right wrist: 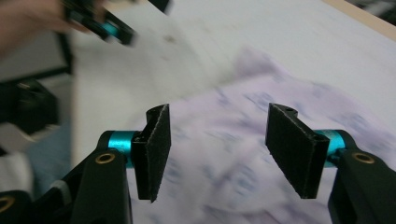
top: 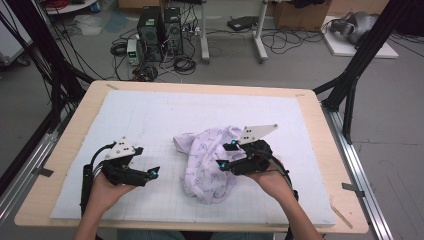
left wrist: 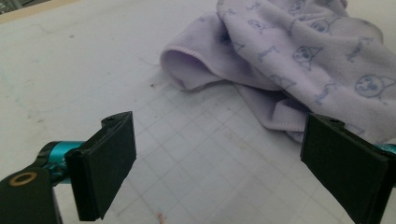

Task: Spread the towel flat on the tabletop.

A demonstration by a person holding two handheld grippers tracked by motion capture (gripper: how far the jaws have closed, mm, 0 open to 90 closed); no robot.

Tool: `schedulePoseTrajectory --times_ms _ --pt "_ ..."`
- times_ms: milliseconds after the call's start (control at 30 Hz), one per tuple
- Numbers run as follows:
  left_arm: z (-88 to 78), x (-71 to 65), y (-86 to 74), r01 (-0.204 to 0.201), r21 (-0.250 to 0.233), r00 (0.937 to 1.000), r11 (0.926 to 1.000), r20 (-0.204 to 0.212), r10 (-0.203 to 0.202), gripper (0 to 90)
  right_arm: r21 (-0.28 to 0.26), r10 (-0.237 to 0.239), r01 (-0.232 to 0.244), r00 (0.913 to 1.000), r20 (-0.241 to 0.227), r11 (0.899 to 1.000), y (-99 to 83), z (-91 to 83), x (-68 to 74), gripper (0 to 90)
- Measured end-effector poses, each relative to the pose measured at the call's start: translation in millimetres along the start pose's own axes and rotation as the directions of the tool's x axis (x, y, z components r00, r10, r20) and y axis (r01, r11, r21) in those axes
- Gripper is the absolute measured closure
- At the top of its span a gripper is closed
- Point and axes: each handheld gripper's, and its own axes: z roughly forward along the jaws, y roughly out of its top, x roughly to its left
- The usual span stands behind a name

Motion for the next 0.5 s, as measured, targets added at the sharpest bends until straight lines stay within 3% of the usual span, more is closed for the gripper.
schedulePoseTrajectory --times_ms 33,100,167,233,300,333,367,500 --pt "0.0 0.0 0.0 0.0 0.0 1.0 1.0 0.0 0.0 10.9 0.0 0.0 0.0 1.0 0.0 1.0 0.0 0.0 0.0 39.2" --pt "10.2 -6.6 3.8 -0.018 0.004 0.9995 0.9998 0.027 0.018 12.9 0.061 0.026 -0.028 0.999 0.036 0.998 -15.9 13.9 -10.0 37.0" --pt "16.5 -10.2 5.7 -0.021 0.01 0.9991 0.9997 0.037 0.021 14.5 0.072 0.027 -0.03 0.9988 0.041 0.997 -19.9 17.9 -12.0 37.0" --pt "26.9 -15.4 8.4 -0.037 0.022 0.9974 0.9991 0.062 0.036 17.7 0.142 0.054 -0.061 0.9971 0.054 0.988 -33.7 35.4 -17.1 39.2" --pt "30.9 -17.8 9.1 -0.043 0.022 0.9967 0.9988 0.07 0.042 22.4 0.169 0.038 -0.049 0.9969 0.069 0.984 -41.9 45.4 -16.7 48.3" --pt "35.6 -20.7 10.2 -0.056 0.024 0.9955 0.9981 0.077 0.054 22.4 0.169 0.038 -0.049 0.9969 0.069 0.984 -41.9 45.4 -16.7 48.3" --pt "39.7 -23.0 10.7 -0.061 0.026 0.9944 0.9978 0.088 0.058 26.5 0.188 0.028 -0.04 0.9974 0.067 0.981 -49.5 51.8 -14.9 63.7" --pt "54.9 -31.2 11.5 -0.094 0.048 0.9882 0.9945 0.126 0.087 31.5 0.174 0.014 -0.021 0.9991 0.041 0.985 -53.3 48.4 -10.0 80.8"
